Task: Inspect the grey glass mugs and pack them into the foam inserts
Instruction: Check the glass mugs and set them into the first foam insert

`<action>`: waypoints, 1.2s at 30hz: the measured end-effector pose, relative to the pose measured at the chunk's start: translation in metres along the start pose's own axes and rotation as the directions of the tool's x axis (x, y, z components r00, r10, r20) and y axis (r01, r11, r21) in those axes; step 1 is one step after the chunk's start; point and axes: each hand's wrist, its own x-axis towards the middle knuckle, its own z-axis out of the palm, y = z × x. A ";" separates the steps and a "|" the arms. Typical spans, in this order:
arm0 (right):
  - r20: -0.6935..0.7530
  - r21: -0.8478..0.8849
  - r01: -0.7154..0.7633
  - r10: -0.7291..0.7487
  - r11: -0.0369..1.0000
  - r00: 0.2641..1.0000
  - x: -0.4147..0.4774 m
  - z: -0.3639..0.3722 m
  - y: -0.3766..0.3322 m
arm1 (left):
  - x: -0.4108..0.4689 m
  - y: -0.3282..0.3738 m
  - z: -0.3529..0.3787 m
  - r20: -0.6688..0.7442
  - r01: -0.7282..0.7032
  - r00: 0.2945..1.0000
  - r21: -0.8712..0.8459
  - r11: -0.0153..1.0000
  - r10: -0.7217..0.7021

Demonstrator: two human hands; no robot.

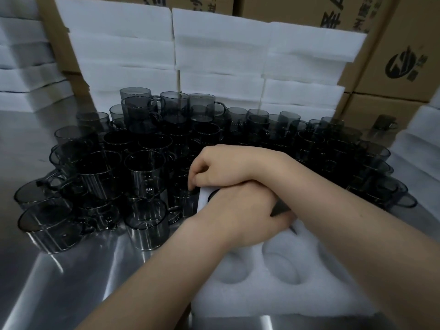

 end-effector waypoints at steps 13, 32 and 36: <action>-0.081 -0.176 0.030 -0.045 0.984 0.996 0.002 -0.001 -0.006 | -0.001 -0.003 0.005 0.001 -0.009 1.000 -0.109 0.994 0.009; -0.414 -0.198 0.108 -0.183 0.974 0.892 -0.003 -0.011 0.017 | 0.006 0.005 0.009 0.089 -0.089 0.992 -0.037 0.995 0.092; -0.601 -0.181 0.089 -0.182 0.979 0.778 -0.011 -0.026 0.029 | 0.009 0.001 0.008 0.132 -0.082 0.987 -0.047 0.996 0.087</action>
